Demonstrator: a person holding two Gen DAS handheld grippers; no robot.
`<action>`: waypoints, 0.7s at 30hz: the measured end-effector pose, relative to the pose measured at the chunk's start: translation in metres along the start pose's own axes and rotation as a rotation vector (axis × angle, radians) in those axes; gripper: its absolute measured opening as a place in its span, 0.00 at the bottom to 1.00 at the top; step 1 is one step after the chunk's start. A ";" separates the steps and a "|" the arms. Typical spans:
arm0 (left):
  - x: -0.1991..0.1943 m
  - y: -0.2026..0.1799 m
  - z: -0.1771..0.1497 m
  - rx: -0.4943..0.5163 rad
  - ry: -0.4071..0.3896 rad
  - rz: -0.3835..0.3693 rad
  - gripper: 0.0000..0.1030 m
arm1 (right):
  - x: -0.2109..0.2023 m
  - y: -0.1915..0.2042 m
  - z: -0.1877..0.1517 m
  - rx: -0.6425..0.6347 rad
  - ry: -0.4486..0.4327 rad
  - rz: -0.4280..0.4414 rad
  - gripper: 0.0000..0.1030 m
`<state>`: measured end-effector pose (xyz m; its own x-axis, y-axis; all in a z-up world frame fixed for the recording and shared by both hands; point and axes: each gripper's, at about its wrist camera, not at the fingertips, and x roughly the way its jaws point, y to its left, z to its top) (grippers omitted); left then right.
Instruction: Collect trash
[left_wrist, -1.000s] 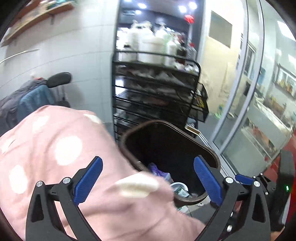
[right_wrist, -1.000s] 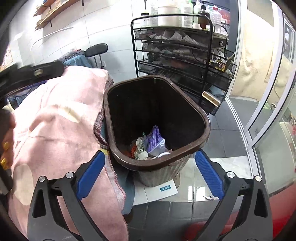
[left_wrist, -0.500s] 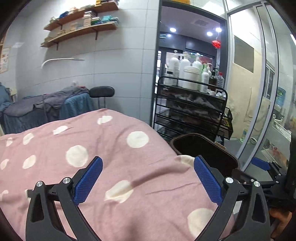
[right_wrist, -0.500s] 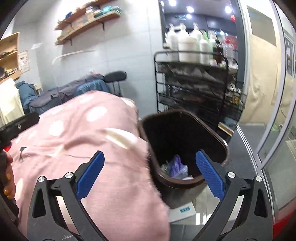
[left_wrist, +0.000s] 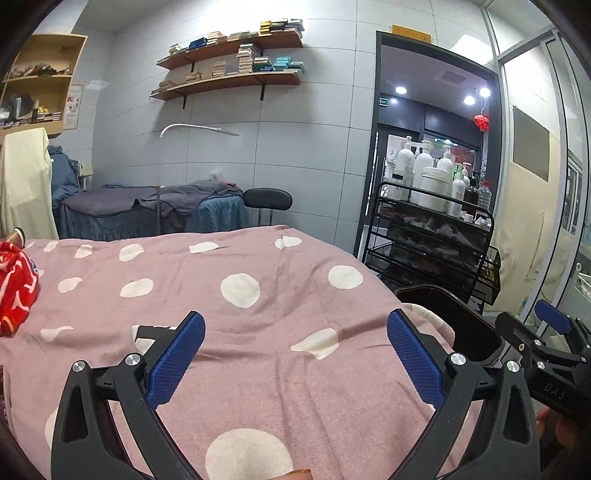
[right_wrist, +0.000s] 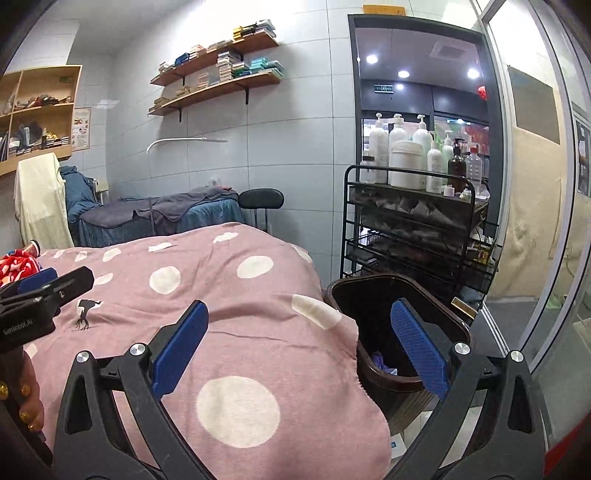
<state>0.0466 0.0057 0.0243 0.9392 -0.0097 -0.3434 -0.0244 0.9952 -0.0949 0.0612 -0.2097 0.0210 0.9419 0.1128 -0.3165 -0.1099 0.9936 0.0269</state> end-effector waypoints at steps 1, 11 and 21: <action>-0.003 0.001 -0.001 0.004 -0.006 0.009 0.95 | -0.004 0.002 0.000 0.002 -0.009 0.001 0.95; -0.020 0.002 -0.005 0.034 -0.058 0.025 0.95 | -0.024 0.014 -0.003 -0.013 -0.029 -0.014 0.95; -0.023 -0.005 -0.006 0.054 -0.064 0.014 0.95 | -0.027 0.010 -0.004 -0.002 -0.029 -0.021 0.95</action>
<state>0.0235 0.0000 0.0270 0.9590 0.0088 -0.2834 -0.0208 0.9990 -0.0391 0.0337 -0.2027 0.0259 0.9528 0.0923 -0.2891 -0.0908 0.9957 0.0187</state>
